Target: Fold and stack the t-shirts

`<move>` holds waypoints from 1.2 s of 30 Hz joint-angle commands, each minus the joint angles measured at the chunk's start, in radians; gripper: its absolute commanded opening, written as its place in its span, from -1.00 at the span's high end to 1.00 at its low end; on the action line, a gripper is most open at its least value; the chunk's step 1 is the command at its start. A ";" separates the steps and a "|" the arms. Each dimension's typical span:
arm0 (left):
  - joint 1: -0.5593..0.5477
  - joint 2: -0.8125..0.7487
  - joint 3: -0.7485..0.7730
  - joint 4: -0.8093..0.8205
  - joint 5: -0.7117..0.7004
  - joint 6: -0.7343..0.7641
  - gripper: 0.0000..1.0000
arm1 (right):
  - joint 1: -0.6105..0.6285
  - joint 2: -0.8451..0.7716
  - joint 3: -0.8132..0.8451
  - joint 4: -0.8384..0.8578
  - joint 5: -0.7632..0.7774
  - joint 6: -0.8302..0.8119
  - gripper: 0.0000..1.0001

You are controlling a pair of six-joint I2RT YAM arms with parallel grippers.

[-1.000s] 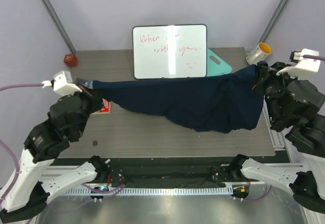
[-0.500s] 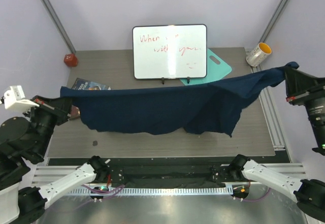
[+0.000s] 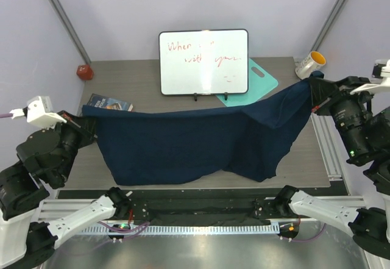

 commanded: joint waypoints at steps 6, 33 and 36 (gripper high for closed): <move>0.006 0.177 -0.127 0.218 -0.063 0.091 1.00 | -0.007 0.184 -0.029 0.069 0.103 -0.027 0.98; 0.543 0.662 0.362 0.323 0.428 0.136 0.99 | -0.323 0.645 0.550 -0.016 -0.205 -0.074 0.98; 0.541 0.565 0.174 0.293 0.514 0.113 0.99 | -0.323 0.569 0.424 -0.052 -0.274 -0.038 0.98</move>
